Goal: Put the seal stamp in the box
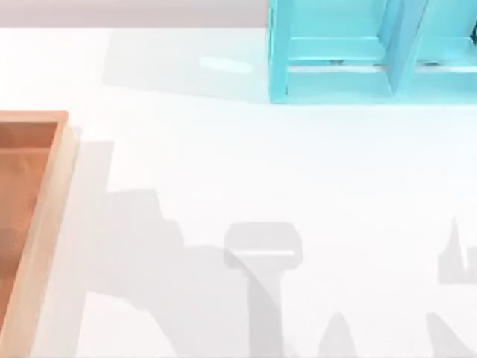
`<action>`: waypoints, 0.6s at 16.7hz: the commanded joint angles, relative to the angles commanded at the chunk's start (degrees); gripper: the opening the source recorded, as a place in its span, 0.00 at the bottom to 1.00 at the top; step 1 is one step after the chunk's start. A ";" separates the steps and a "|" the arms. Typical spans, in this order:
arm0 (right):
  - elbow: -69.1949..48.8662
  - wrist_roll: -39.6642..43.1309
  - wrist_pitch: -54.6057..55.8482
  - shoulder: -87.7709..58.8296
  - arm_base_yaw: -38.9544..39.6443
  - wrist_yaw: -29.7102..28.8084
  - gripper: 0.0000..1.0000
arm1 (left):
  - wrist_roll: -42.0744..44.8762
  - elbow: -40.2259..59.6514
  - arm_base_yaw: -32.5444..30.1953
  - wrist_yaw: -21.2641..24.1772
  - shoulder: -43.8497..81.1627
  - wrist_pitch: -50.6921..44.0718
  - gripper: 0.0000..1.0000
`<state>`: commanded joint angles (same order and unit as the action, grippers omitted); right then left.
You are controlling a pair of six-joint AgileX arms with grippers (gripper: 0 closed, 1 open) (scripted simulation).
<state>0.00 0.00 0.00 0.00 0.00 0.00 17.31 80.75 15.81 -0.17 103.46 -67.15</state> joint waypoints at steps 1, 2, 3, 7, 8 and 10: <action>0.00 0.00 0.00 0.00 0.00 0.00 1.00 | 0.00 -1.29 0.06 0.03 0.01 1.31 0.00; 0.00 0.00 0.00 0.00 0.00 0.00 1.00 | -0.01 -1.96 0.12 0.06 0.08 2.00 0.00; 0.00 0.00 0.00 0.00 0.00 0.00 1.00 | -0.01 -2.08 0.13 0.06 0.10 2.12 0.00; 0.00 0.00 0.00 0.00 0.00 0.00 1.00 | -0.01 -2.08 0.13 0.06 0.10 2.12 0.08; 0.00 0.00 0.00 0.00 0.00 0.00 1.00 | -0.01 -2.08 0.13 0.06 0.10 2.12 0.15; 0.00 0.00 0.00 0.00 0.00 0.00 1.00 | -0.01 -2.08 0.13 0.06 0.10 2.12 0.30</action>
<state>0.00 0.00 0.00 0.00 0.00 0.00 17.30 78.67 15.94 -0.11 103.56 -65.03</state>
